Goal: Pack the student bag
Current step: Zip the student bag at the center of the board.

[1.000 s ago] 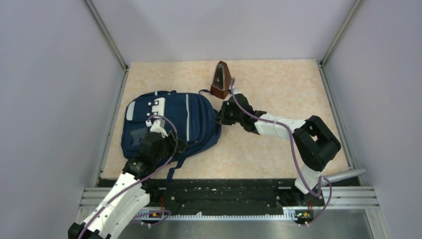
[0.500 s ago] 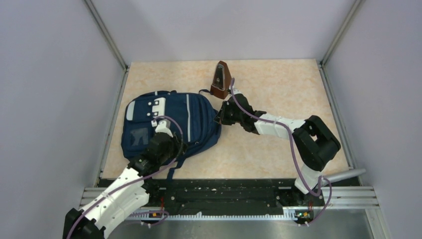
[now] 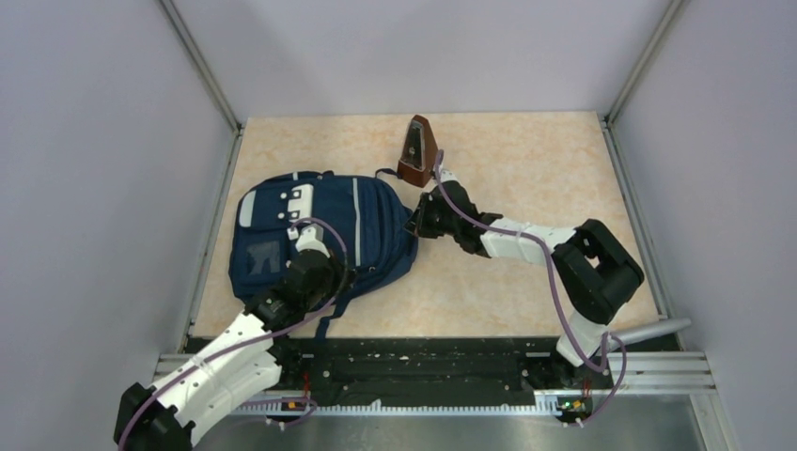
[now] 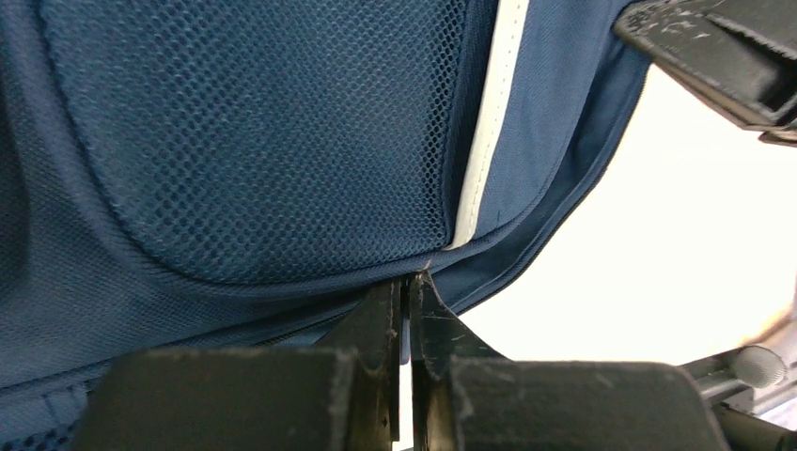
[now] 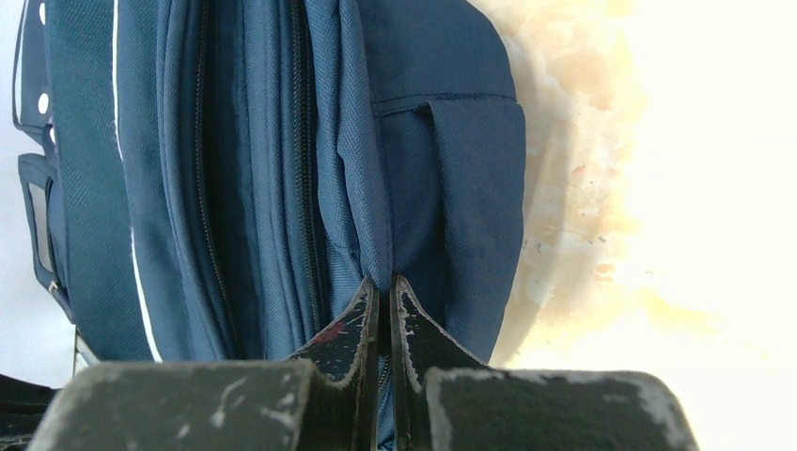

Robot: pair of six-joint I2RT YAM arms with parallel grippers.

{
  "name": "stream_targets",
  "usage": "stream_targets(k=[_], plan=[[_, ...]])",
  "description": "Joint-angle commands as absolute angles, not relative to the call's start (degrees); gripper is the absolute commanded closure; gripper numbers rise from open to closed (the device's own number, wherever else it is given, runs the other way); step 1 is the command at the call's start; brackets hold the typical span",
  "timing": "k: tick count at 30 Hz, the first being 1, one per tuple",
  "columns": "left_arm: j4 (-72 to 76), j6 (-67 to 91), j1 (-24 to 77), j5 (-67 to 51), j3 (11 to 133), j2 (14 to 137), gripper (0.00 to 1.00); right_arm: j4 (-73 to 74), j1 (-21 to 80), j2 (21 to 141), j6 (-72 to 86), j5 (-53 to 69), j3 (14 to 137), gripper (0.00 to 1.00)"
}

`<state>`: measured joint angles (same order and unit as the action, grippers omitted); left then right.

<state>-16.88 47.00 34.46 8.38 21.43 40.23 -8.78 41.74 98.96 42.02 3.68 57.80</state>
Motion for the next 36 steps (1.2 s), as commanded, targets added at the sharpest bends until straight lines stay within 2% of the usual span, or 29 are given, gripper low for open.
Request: stream_targets(k=[1, 13, 25, 29, 30, 32, 36], plan=[[-9.91, 53.17, 35.72, 7.77, 21.70, 38.27, 1.00, -13.28, 44.63, 94.63, 42.84, 0.92, 56.43, 1.00], [-0.57, 57.98, 42.17, 12.79, 22.91, 43.83, 1.00, -17.18, 52.83, 94.69, 45.64, -3.80, 54.85, 1.00], [5.27, 59.16, 47.72, 17.46, 25.42, 49.02, 1.00, -16.22, 54.85, 91.53, 43.61, -9.14, 52.38, 1.00], [4.17, 60.29, 47.72, 18.12, 24.01, 46.89, 1.00, -19.76, 54.89, 86.24, 37.93, -11.75, 45.72, 0.65], [3.73, 60.56, 47.72, 18.43, 23.80, 46.30, 1.00, -21.49, 54.89, 84.46, 36.26, -11.87, 43.60, 0.58], [2.83, 61.08, 47.77, 18.84, 23.50, 45.08, 1.00, -25.83, 55.36, 80.27, 32.91, -11.66, 39.14, 0.51], [1.94, 61.41, 47.74, 19.09, 23.47, 43.36, 1.00, -30.62, 59.56, 75.07, 24.52, -14.29, 34.38, 0.48]])
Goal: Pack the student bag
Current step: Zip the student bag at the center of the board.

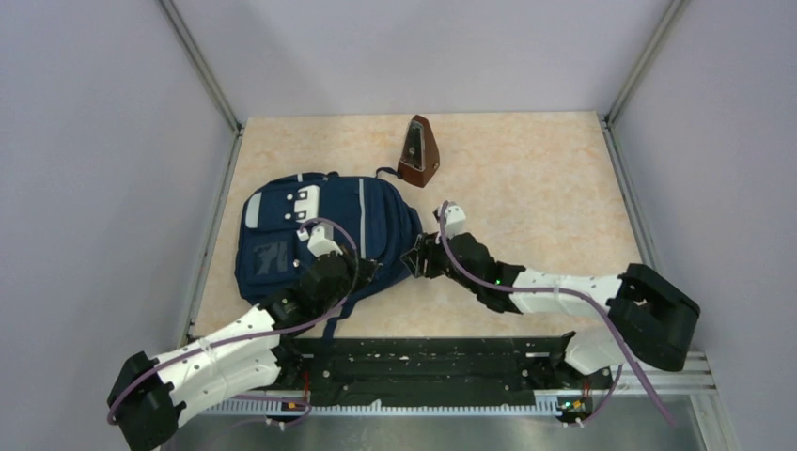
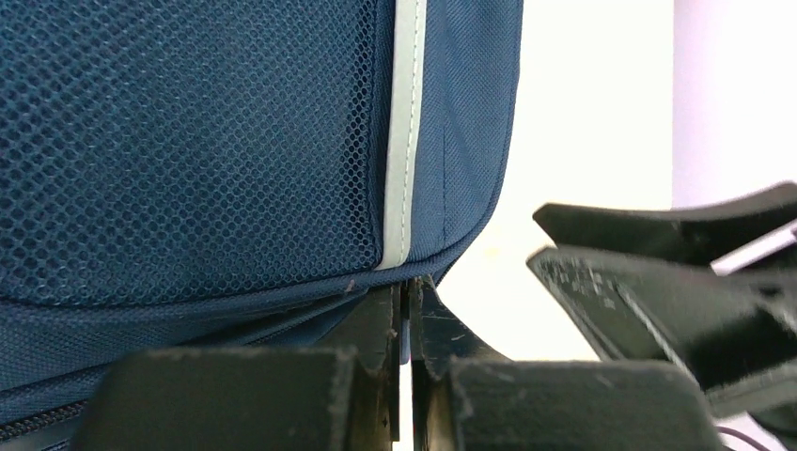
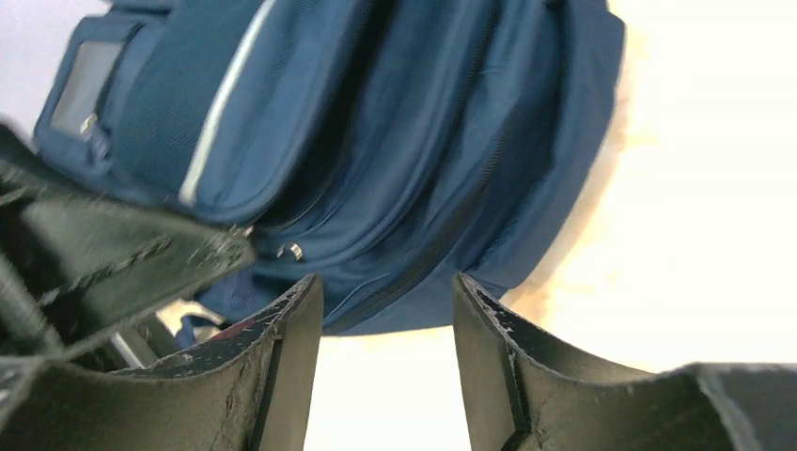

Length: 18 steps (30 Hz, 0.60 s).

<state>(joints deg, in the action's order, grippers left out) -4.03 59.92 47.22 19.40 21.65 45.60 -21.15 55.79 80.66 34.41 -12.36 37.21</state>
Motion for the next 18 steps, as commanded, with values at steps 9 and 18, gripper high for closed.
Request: stream_targets(k=[9, 18], plan=[[0.52, 61.60, 47.72, 17.84, 24.43, 43.07, 1.00, -32.14, 67.76, 78.72, 13.26, -16.15, 38.90, 0.54], [0.18, 61.87, 47.73, 17.77, 24.59, 42.93, 1.00, -30.88, 70.49, 87.86, 13.25, -17.20, 44.51, 0.61]])
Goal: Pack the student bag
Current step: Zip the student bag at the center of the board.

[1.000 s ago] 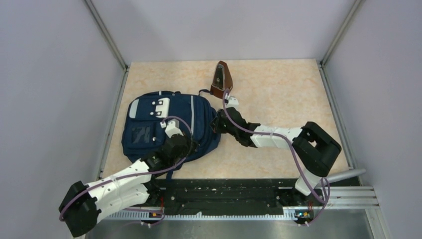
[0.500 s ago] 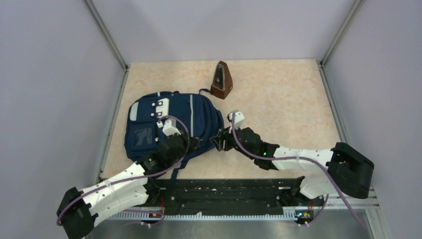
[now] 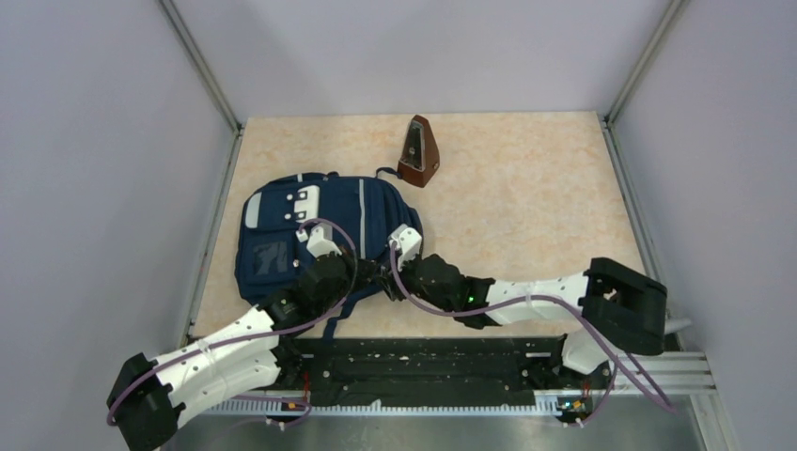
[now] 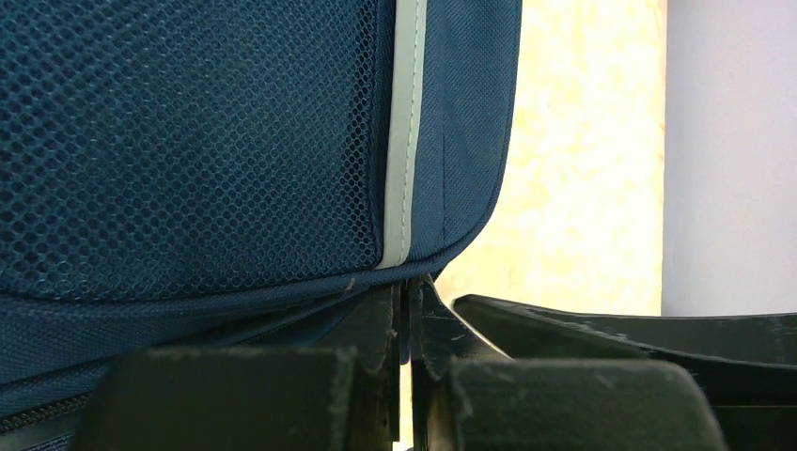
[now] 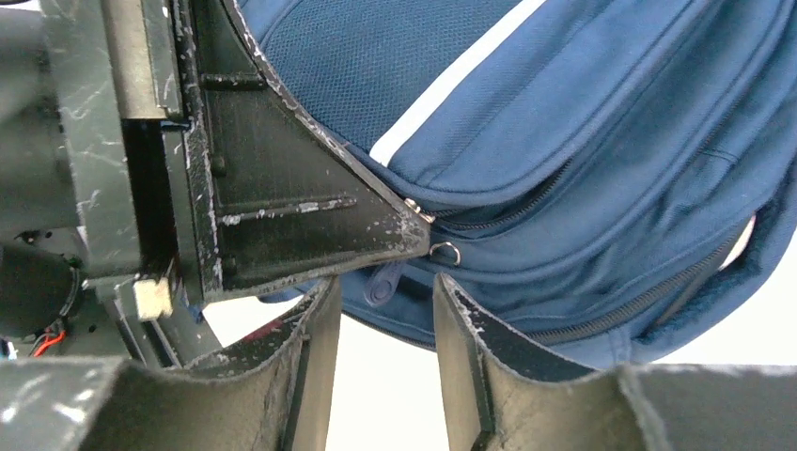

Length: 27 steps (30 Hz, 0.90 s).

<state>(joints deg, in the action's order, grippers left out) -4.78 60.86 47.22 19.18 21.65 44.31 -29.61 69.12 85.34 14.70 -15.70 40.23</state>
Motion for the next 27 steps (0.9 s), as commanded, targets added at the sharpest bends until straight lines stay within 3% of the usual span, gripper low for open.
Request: stream_targets(k=[1, 9, 19, 22, 23, 27], plan=[[0.18, 61.87, 47.72, 17.87, 24.69, 42.92, 1.00, -30.49, 70.62, 88.66, 13.40, -17.71, 45.08, 0.62], [0.18, 61.70, 47.73, 18.20, 24.96, 42.72, 1.00, -28.65, 71.56, 93.54, 14.91, -20.24, 48.54, 0.63], [0.18, 61.69, 47.69, 18.12, 25.14, 42.70, 1.00, -28.26, 71.67, 95.84, 15.68, -24.86, 51.28, 0.99], [-1.50, 61.43, 47.69, 19.25, 25.05, 42.29, 1.00, -27.63, 71.63, 95.82, 15.90, -26.70, 51.33, 1.00], [-1.89, 60.87, 47.68, 19.91, 25.12, 42.00, 0.99, -27.53, 71.63, 95.74, 16.08, -27.37, 51.14, 1.00], [-8.54, 57.03, 47.68, 21.91, 28.62, 41.06, 0.65, -26.50, 71.63, 94.47, 17.05, -29.23, 50.09, 1.00]])
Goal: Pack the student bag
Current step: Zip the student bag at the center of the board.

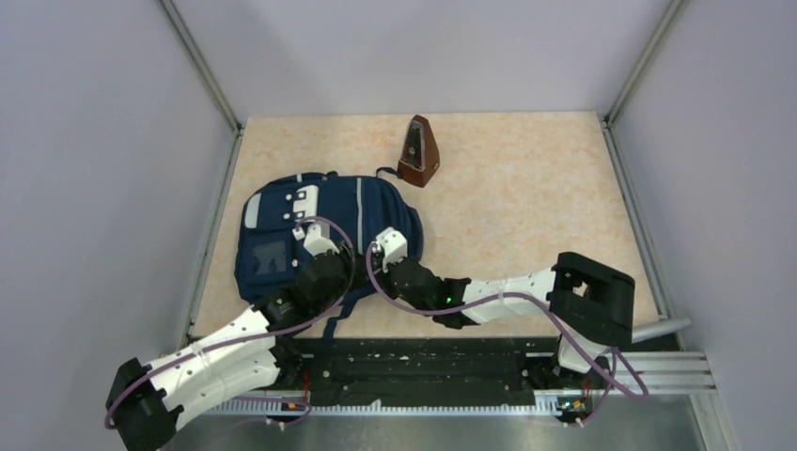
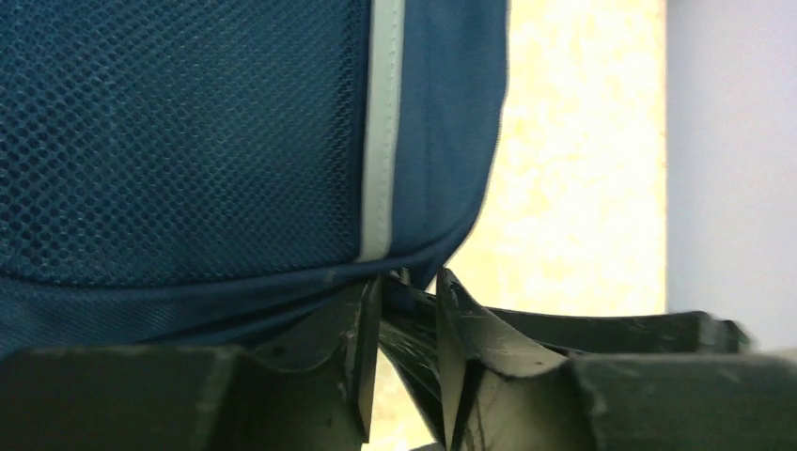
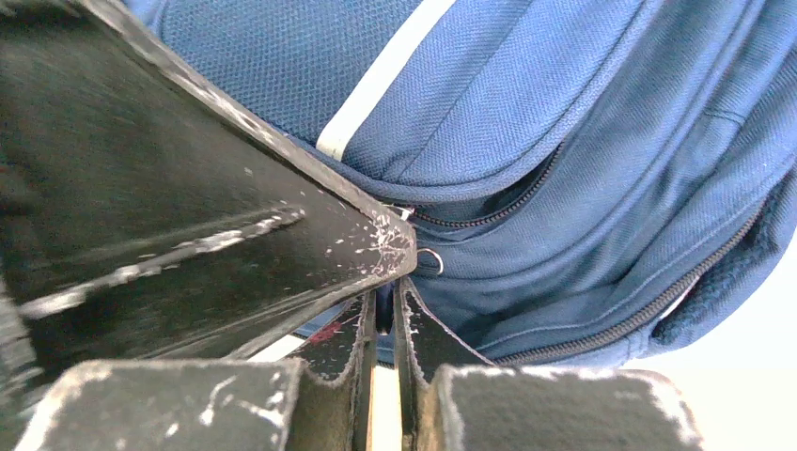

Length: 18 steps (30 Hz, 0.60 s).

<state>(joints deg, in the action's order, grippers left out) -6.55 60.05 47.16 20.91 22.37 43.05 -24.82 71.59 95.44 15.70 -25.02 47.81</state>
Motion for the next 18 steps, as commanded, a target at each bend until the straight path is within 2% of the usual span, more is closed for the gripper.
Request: stream_targets(k=[1, 7, 18], plan=[[-11.22, 55.95, 47.64, 22.38, 30.03, 41.11, 0.59, -26.33, 71.63, 93.98, 17.18, -29.64, 49.76, 1.00], [-25.23, 52.00, 47.27, 27.50, 36.25, 40.83, 0.38, -26.10, 71.48, 91.75, 17.67, -30.51, 48.23, 1.00], [-31.70, 51.75, 40.59, 35.27, 35.01, 35.30, 0.20, -26.28, 70.11, 89.89, 19.50, -27.57, 46.98, 1.00]])
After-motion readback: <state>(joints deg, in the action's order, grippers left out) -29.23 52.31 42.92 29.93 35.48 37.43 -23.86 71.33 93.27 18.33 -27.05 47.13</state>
